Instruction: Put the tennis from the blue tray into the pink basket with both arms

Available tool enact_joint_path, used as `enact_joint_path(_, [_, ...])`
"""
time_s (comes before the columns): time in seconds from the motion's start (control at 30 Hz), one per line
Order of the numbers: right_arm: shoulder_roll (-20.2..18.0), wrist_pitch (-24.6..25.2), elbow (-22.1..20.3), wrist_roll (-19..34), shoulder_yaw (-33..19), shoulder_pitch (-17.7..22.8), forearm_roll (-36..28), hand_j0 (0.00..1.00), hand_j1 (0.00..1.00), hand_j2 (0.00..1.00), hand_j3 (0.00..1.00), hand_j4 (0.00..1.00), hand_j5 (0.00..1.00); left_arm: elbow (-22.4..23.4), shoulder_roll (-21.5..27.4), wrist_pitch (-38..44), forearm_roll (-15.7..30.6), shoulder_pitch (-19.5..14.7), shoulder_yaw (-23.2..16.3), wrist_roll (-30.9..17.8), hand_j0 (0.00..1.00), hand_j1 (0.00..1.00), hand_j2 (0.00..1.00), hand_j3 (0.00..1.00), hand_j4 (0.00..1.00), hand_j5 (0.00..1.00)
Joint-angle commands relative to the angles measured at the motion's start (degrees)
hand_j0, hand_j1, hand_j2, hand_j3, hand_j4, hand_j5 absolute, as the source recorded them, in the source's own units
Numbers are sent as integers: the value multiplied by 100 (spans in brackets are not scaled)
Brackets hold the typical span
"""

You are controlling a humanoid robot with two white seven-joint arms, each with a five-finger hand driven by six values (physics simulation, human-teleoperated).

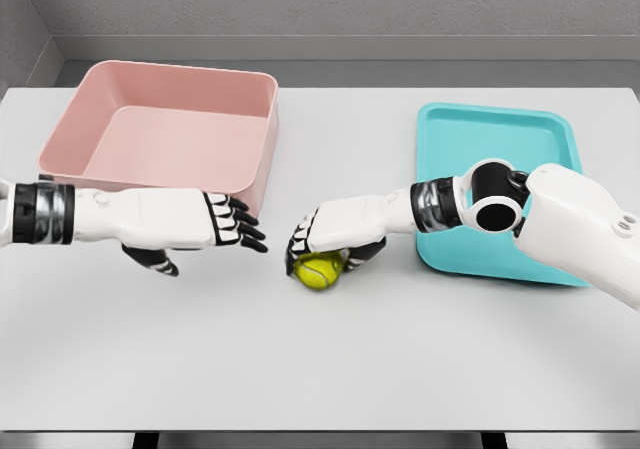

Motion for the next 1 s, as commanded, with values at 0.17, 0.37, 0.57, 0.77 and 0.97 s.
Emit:
enact_joint_path(0.17, [-24,40,-7,7,-39,-26,-37,100,100,100,100,100,100,0,-18,15,-226,-70,110,-9,100,100,100,100,100,100])
enact_joint_path(0.37, [-630,-103,-7,-1,-979,-281,-37,100,100,100,100,100,100,0,-35,15,-173,9,391,-9,100,100,100,100,100,100])
enact_joint_path(0.57, [-1193,-103,555,-406,-1445,-202,-37,100,100,100,100,100,100,0,-44,15,-173,123,514,-9,100,100,100,100,100,100])
enact_joint_path(0.77, [-1219,-103,1215,-406,-1489,-79,-46,100,100,100,100,100,100,0,-211,15,-165,79,707,-9,100,100,100,100,100,100])
enact_joint_path(0.97, [-1237,-103,1452,-397,-1682,0,-46,100,100,100,100,100,100,0,-1178,15,-226,-281,40,388,100,100,100,100,100,100])
